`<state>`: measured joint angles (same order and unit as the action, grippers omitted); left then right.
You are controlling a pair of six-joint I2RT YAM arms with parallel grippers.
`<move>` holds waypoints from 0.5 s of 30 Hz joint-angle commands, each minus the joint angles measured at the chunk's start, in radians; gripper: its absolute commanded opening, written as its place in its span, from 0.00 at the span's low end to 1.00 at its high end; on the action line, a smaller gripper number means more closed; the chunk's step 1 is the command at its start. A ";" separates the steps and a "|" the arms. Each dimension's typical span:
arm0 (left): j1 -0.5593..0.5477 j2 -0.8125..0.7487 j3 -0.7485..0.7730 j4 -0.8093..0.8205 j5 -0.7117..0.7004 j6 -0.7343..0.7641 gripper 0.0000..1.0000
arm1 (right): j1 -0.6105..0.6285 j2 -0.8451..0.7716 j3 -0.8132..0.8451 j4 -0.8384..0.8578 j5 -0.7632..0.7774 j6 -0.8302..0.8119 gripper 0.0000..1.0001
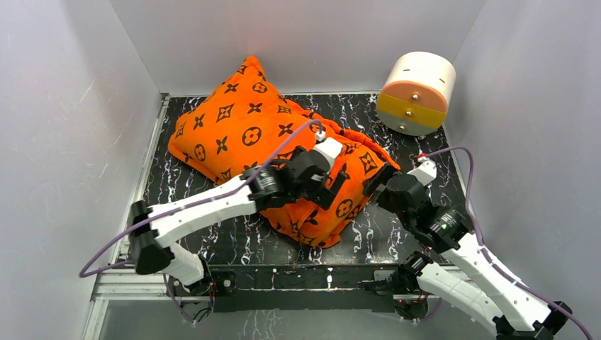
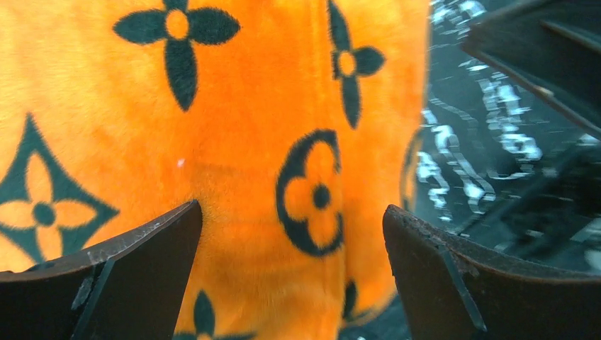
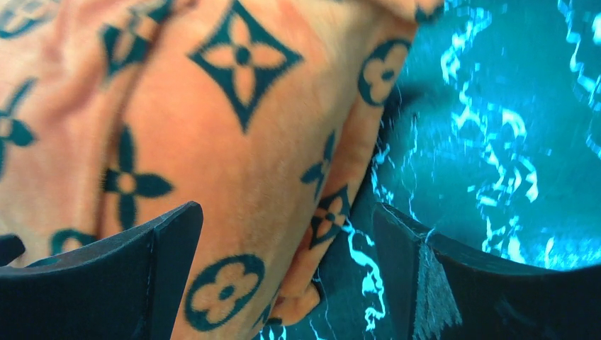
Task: Remove the pillowcase from the pillow
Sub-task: Adjust the pillow at the center of the board.
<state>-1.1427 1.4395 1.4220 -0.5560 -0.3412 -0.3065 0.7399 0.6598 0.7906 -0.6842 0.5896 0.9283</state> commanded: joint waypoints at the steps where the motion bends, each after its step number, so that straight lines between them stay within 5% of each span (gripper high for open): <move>1: 0.009 0.117 0.058 -0.081 -0.181 0.088 0.98 | 0.002 -0.024 -0.047 0.036 -0.026 0.182 0.97; 5: 0.030 0.201 0.102 -0.134 -0.174 0.096 0.92 | 0.002 -0.017 -0.041 0.027 -0.016 0.179 0.97; 7: 0.031 0.202 0.104 -0.133 -0.171 0.088 0.81 | 0.001 -0.009 -0.036 0.030 -0.028 0.165 0.95; 10: 0.034 0.161 0.091 -0.105 -0.172 0.075 0.60 | 0.002 0.008 -0.034 0.057 -0.067 0.118 0.85; 15: 0.056 0.072 0.060 -0.071 -0.110 0.071 0.03 | 0.001 0.037 -0.021 0.076 -0.104 0.094 0.68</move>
<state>-1.1164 1.6108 1.4982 -0.6147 -0.4622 -0.2413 0.7399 0.6811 0.7277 -0.6697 0.5121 1.0443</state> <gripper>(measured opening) 0.186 0.747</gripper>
